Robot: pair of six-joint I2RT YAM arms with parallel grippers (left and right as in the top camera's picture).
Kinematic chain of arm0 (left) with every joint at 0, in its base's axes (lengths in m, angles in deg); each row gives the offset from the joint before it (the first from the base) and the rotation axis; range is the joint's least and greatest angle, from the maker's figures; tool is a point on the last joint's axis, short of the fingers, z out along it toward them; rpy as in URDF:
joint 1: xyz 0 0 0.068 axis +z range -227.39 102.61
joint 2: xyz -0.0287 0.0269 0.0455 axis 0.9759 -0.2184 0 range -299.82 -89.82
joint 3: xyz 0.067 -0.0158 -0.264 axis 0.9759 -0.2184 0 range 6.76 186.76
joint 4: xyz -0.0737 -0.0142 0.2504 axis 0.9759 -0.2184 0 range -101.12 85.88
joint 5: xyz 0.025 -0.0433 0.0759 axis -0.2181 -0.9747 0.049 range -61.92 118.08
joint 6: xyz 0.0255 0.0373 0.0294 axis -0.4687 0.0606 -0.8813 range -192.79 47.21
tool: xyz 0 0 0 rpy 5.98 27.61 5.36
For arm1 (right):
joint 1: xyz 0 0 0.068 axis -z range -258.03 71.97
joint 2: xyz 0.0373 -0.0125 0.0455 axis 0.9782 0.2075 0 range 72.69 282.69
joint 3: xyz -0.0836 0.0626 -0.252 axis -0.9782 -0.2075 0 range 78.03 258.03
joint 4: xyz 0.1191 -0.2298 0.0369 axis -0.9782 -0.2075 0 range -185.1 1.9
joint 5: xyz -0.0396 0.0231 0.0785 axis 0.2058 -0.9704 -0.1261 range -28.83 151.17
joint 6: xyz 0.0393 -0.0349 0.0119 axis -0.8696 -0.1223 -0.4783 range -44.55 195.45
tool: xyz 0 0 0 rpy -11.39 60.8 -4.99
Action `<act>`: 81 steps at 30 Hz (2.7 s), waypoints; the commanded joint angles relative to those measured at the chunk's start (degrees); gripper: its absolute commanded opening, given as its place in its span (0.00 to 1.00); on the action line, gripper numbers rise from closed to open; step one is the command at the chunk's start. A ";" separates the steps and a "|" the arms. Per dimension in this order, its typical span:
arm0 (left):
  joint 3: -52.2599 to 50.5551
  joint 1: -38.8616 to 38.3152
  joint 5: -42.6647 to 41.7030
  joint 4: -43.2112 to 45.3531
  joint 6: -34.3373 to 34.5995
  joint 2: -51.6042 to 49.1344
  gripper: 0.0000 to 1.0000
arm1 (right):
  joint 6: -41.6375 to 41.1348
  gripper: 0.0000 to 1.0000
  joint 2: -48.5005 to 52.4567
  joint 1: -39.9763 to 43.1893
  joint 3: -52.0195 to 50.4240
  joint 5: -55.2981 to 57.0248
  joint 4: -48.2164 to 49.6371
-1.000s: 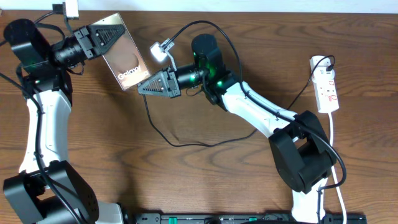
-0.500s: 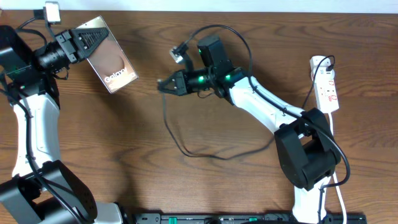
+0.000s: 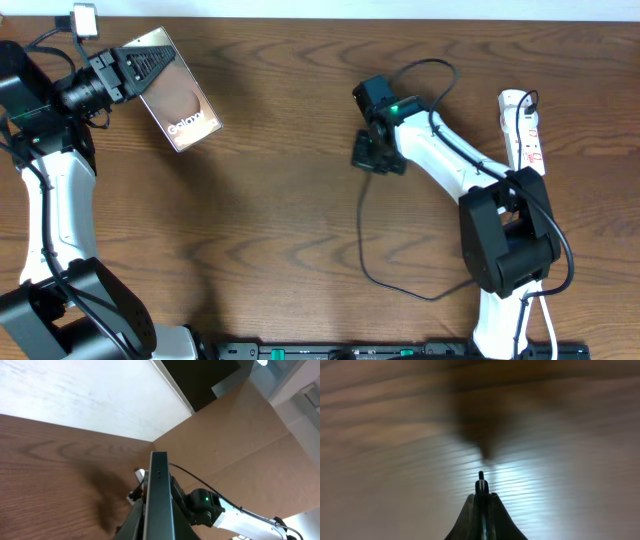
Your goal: Plug charger to phone and switch on socket
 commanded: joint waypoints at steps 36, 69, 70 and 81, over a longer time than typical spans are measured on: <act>0.09 0.11 -2.49 0.31 0.96 0.13 0.08 | -8.83 0.68 -0.42 -3.02 -6.80 4.59 4.50; 0.09 0.11 -2.69 0.31 0.96 0.13 0.07 | -8.81 0.06 -0.42 -1.38 -6.88 4.87 7.50; 0.09 0.11 -2.69 0.31 0.96 0.13 0.07 | -8.81 0.04 -0.42 -1.38 -6.88 4.70 7.50; 0.09 0.11 -2.69 0.31 0.96 0.13 0.08 | -8.81 0.01 -0.42 -1.38 -6.88 2.97 7.65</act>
